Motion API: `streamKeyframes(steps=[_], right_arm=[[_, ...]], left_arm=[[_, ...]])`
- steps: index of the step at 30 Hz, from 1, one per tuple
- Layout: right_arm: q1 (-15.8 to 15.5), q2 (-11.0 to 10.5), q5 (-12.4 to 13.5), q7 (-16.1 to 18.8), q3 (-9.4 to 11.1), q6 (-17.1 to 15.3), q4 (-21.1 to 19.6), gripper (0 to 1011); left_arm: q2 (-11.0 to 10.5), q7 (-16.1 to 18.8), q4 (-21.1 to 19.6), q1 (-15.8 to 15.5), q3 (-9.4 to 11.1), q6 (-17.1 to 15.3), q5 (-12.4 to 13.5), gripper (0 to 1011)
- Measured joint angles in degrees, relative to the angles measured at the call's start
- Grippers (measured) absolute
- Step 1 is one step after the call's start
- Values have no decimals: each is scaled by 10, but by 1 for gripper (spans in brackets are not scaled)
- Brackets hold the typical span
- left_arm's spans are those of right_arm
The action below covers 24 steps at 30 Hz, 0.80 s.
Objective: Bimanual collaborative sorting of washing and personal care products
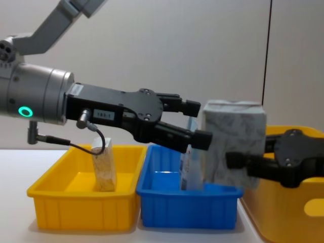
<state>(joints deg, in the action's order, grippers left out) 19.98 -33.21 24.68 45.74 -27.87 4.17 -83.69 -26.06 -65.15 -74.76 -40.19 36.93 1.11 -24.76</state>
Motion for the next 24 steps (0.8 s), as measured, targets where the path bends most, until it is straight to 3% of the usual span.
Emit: streamKeyframes(steps=[9, 24], right_arm=[[-40, -2, 0, -65, 30, 23, -25, 308], [-103, 5, -16, -183, 83, 31, -69, 308]], left_arm=[[-22, 44, -38, 21, -15, -24, -3, 1001], [-46, 156, -99, 60, -43, -88, -3, 1001]])
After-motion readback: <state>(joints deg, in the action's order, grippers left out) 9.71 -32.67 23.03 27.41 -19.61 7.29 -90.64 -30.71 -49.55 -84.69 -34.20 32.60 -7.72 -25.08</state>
